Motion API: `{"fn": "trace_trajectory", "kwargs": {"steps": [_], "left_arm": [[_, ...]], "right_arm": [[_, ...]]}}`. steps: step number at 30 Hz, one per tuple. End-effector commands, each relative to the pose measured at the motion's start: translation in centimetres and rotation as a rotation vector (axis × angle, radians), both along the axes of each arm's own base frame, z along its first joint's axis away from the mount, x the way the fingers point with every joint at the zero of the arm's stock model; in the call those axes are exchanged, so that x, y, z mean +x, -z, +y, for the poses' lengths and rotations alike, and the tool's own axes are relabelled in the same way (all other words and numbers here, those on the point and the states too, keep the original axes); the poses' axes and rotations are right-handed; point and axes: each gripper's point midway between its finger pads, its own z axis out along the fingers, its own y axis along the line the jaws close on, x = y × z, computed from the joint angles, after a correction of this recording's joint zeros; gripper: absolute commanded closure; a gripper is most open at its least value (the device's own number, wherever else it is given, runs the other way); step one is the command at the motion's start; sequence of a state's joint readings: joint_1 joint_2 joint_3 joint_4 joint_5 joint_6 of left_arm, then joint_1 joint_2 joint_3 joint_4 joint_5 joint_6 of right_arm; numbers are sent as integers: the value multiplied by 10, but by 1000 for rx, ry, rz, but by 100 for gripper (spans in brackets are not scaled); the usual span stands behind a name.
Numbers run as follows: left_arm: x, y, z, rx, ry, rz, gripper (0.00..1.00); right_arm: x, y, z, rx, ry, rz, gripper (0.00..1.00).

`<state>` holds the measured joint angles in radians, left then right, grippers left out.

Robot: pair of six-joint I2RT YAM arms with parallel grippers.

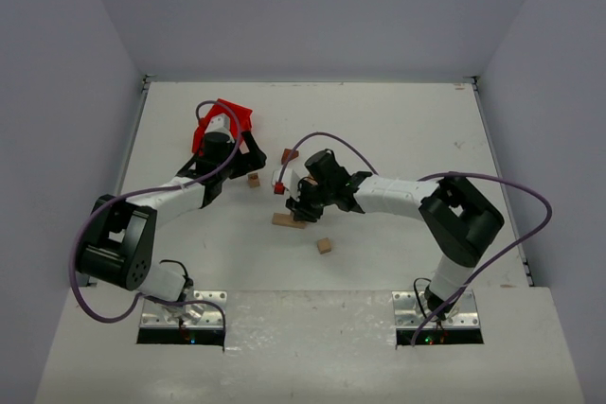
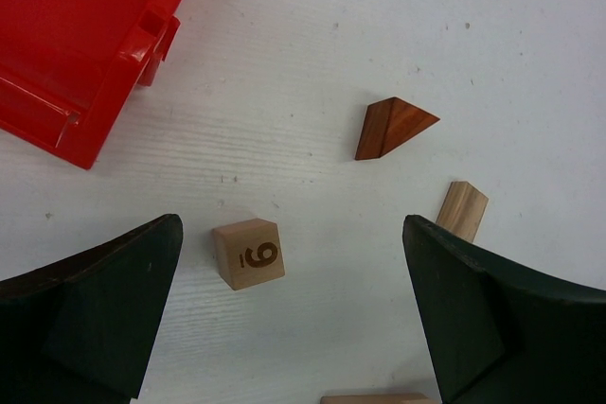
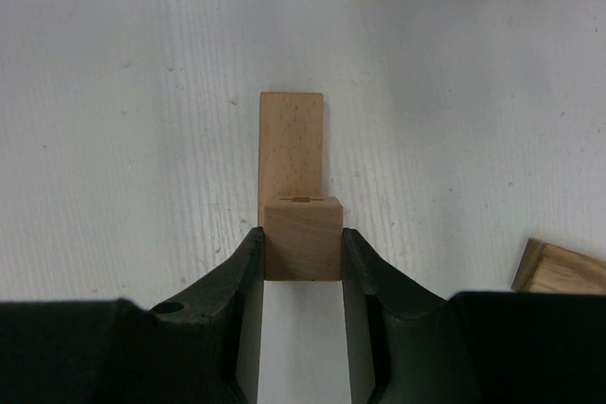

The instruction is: Build the wood block tower

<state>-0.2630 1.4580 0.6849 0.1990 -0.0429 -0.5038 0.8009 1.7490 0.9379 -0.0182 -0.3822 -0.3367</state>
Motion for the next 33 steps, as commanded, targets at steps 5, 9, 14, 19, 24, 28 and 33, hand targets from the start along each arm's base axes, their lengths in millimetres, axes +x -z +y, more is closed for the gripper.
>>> {"fn": "trace_trajectory", "kwargs": {"steps": [5, 9, 14, 19, 24, 28, 33], "left_arm": [[12, -15, -7, -14, 20, -60, 0], [11, -15, -8, -15, 22, -58, 0], [11, -16, -8, -15, 21, -60, 0], [11, -15, -8, -15, 21, -58, 0], [12, -15, -8, -16, 21, -58, 0], [12, -15, -8, -15, 21, -56, 0], [12, -15, -9, -16, 22, -57, 0]], "right_arm": [[10, -16, 18, 62, -8, -25, 82], [7, -17, 18, 65, -13, -16, 82], [7, -17, 17, 64, -6, -15, 81], [8, -15, 17, 58, -3, -14, 79], [8, -14, 16, 52, 0, -15, 77], [7, -13, 16, 49, -2, -6, 74], [5, -12, 15, 49, -7, -2, 71]]}}
